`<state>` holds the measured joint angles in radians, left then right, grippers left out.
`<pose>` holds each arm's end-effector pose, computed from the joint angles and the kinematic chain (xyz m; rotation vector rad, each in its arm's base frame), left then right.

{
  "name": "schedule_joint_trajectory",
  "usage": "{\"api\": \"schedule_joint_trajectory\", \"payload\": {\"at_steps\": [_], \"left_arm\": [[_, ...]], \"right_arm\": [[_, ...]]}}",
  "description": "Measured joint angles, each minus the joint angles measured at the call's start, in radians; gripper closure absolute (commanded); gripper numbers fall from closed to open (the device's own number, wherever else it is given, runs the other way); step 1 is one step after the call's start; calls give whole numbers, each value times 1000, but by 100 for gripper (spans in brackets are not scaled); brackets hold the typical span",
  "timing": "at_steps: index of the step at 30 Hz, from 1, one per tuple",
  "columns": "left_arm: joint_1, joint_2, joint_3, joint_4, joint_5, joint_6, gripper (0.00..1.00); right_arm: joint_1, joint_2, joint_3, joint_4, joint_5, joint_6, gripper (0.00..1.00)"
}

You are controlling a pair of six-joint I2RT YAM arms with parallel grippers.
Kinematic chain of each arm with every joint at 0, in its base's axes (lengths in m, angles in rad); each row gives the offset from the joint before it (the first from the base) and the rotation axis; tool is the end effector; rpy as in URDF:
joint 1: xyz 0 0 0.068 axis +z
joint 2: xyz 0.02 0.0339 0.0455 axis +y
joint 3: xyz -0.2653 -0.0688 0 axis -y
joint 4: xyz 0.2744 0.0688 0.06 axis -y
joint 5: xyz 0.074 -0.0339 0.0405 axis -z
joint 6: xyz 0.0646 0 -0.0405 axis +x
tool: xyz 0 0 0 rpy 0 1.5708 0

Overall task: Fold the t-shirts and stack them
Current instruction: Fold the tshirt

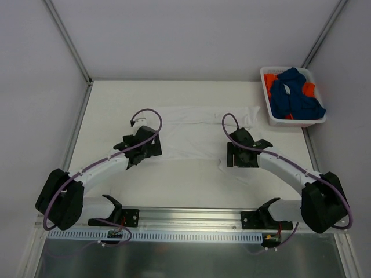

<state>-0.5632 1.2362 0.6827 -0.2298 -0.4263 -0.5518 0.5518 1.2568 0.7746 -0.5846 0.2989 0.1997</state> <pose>0.2611 -0.1333 0.1772 -0.1904 2.2618 -0.0817 0.2438 0.1277 0.1729 -0.3513 2.5425 -0.1169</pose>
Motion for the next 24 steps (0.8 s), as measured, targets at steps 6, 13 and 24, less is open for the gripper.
{"api": "schedule_joint_trajectory", "payload": {"at_steps": [6,13,24], "left_arm": [[0,64,-41,39,7,-35,1],[-1,108,-97,100,26,-63,7],[-1,83,-151,196,25,-88,10]], "right_arm": [[0,113,-29,16,24,47,21],[0,190,-6,40,43,69,21],[-82,168,-23,56,49,81,20]]}}
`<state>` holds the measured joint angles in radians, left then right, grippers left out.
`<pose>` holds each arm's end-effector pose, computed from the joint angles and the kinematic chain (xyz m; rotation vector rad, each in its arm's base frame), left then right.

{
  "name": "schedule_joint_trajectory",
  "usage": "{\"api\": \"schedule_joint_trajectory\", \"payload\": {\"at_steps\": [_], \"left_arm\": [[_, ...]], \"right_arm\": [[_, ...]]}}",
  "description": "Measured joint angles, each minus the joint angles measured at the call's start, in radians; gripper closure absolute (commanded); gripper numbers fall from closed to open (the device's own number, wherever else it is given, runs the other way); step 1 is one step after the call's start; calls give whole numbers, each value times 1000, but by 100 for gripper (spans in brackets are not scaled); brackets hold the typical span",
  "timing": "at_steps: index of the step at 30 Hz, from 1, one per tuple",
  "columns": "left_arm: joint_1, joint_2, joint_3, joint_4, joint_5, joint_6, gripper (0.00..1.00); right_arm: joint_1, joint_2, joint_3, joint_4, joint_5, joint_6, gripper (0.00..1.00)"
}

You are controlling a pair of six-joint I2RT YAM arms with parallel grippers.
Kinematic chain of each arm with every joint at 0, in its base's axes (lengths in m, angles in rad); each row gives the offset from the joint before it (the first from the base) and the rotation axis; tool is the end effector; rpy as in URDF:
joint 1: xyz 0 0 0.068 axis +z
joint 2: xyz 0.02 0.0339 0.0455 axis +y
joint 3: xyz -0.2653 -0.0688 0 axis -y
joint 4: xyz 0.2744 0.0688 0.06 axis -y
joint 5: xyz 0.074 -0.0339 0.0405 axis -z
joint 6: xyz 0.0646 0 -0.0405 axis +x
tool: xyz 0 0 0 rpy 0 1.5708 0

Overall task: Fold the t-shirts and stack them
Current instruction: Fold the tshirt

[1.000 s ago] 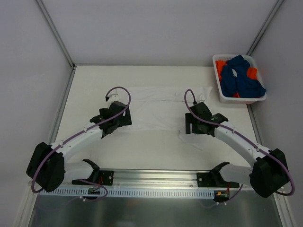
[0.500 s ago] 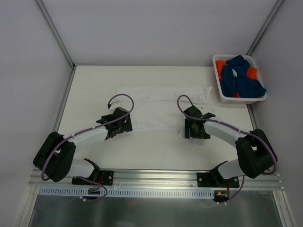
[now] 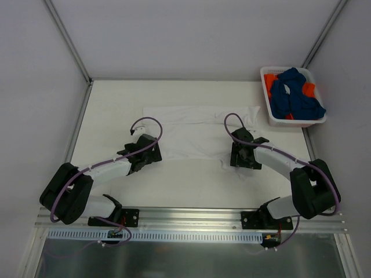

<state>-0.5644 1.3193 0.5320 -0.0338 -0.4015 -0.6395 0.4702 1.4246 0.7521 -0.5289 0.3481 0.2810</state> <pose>0.2510 -0.1290 0.1207 -0.2711 2.2974 -0.1270 0.2614 0.1081 0.1263 -0.1644 2.6589 -0.2530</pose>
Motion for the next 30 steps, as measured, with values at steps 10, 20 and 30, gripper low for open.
{"api": "schedule_joint_trajectory", "payload": {"at_steps": [10,20,30], "left_arm": [[0,6,-3,20,6,-2,39],[0,49,16,33,-1,2,100],[0,71,124,-86,-20,28,100]], "right_arm": [[-13,-8,-14,3,-24,6,44],[-11,-4,-24,24,-43,21,99],[-11,23,110,-106,-8,-27,92]]}}
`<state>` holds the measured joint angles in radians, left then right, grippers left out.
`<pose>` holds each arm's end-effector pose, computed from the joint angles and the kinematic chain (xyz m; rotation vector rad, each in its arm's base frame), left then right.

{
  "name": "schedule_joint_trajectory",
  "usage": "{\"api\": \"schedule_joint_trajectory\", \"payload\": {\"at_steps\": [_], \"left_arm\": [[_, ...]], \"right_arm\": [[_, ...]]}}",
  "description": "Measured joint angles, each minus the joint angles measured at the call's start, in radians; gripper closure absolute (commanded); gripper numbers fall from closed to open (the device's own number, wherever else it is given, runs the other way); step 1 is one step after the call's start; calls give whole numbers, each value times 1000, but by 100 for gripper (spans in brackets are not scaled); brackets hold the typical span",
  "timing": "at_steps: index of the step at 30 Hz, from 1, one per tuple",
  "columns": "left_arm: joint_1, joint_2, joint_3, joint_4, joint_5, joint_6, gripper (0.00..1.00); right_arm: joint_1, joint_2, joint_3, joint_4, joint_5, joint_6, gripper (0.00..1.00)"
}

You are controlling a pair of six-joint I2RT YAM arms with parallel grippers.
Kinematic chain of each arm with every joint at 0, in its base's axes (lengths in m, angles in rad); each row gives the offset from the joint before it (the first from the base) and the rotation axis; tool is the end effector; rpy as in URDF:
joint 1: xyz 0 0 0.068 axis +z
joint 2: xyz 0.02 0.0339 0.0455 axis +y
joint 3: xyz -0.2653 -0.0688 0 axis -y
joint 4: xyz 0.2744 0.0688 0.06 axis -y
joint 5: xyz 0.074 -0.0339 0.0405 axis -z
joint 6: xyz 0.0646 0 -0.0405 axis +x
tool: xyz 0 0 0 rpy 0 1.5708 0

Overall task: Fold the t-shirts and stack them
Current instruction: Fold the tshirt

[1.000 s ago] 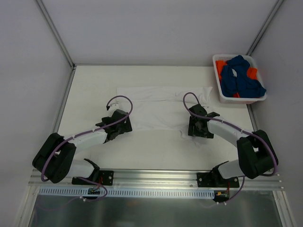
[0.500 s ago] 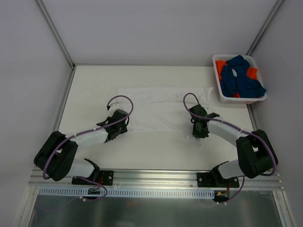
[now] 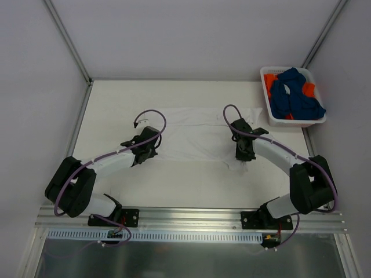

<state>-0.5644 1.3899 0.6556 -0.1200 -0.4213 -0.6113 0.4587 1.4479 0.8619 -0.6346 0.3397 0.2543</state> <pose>0.2705 -0.1400 0.1349 -0.2404 2.3184 -0.0690 0.2745 0.1116 0.1483 -0.1929 2.6800 -0.2658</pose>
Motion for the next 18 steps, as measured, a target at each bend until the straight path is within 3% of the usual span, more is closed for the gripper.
{"api": "schedule_joint_trajectory", "payload": {"at_steps": [8,18], "left_arm": [[0,0,163,-86,-38,33,100],[28,129,272,-141,-73,47,100]], "right_arm": [[-4,135,294,-51,50,-84,92],[-56,350,488,-85,64,-172,93]]}}
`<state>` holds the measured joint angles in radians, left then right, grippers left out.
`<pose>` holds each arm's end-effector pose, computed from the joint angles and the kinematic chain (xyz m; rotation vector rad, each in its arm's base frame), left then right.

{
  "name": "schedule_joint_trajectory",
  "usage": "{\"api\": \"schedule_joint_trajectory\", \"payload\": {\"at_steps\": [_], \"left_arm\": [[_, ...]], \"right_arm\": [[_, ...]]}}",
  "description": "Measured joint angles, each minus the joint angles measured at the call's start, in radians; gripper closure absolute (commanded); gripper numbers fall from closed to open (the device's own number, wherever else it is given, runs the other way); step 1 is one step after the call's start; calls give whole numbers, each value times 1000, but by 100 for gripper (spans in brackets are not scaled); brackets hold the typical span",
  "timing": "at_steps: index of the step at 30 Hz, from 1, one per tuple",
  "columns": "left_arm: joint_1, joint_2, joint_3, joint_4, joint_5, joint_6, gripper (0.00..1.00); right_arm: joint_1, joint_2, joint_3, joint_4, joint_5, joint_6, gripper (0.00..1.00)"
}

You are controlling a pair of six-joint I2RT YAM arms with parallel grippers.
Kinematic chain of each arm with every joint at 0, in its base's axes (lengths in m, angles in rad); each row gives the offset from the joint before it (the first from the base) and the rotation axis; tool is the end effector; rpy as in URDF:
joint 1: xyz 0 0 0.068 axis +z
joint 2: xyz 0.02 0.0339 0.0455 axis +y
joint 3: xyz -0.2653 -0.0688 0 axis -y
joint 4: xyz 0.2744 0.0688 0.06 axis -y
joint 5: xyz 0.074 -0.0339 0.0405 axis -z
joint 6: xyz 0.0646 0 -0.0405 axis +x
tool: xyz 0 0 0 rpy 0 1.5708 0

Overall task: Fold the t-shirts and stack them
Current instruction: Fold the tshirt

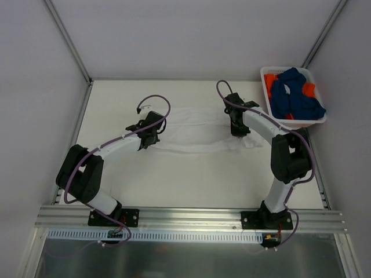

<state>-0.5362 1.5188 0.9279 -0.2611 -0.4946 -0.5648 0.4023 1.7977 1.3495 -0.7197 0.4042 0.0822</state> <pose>0.3197 -0.1543 0.1769 -0.2494 2.2816 0.0426 0.3829 0.1353 0.1845 -0.3105 2.6143 -0.3944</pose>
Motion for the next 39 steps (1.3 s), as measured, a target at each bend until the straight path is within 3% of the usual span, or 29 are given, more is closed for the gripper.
{"api": "schedule_joint_trajectory", "payload": {"at_steps": [10,27,32,34,35,36,37,39], "left_arm": [[113,175,145,-14,39,12,100],[148,375,401,-44,74,88,98],[171,409,447,-58,84,99,93],[178,425,472,-64,95,109,78],[183,434,486,-67,96,113,73],[185,442,497,-68,97,116,46],[190,449,506,-71,96,122,31],[192,467,526,-75,93,125,1]], "right_arm": [[-100,119,152,-24,-4,-79,94],[-144,348,478,-79,-2,-192,94],[-150,388,531,-95,-4,-204,92],[-152,403,557,-103,-5,-207,89],[-153,409,570,-106,-4,-209,82],[-155,417,583,-107,-4,-211,77],[-158,424,596,-109,-3,-215,73],[-164,441,621,-108,-2,-218,42]]}}
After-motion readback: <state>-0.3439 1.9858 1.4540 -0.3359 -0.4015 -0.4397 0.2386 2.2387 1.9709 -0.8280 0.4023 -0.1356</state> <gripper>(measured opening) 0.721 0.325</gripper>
